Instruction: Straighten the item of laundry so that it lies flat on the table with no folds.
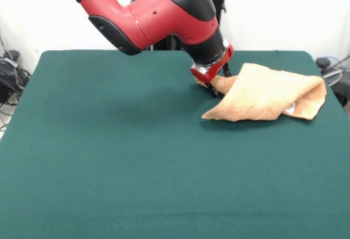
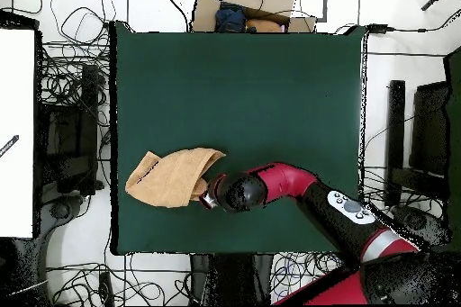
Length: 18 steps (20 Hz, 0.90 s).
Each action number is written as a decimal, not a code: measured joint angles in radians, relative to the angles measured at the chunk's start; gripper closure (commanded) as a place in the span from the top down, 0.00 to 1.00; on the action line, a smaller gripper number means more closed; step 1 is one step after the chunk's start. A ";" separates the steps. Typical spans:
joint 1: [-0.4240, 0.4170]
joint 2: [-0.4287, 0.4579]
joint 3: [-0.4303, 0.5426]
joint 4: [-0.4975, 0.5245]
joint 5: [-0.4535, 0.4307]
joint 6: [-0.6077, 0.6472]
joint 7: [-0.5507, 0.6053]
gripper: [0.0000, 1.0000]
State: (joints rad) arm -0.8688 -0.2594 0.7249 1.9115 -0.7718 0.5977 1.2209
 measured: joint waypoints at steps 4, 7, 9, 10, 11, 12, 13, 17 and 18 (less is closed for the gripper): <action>0.008 -0.007 -0.001 0.003 -0.013 -0.004 0.000 1.00; 0.009 -0.008 -0.001 0.004 -0.013 -0.006 0.000 1.00; 0.009 -0.009 -0.001 0.004 -0.014 -0.006 0.000 1.00; 0.009 -0.009 -0.001 0.004 -0.014 -0.006 0.000 1.00; 0.009 -0.009 -0.002 0.004 -0.014 -0.006 0.000 1.00; 0.009 -0.009 -0.001 0.004 -0.014 -0.006 0.000 1.00; 0.009 -0.009 -0.001 0.005 -0.014 -0.006 0.000 1.00; 0.009 -0.009 -0.001 0.005 -0.014 -0.006 0.000 1.00; 0.009 -0.009 -0.001 0.005 -0.014 -0.006 0.000 1.00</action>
State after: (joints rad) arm -0.8600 -0.2689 0.7235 1.9163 -0.7857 0.5917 1.2209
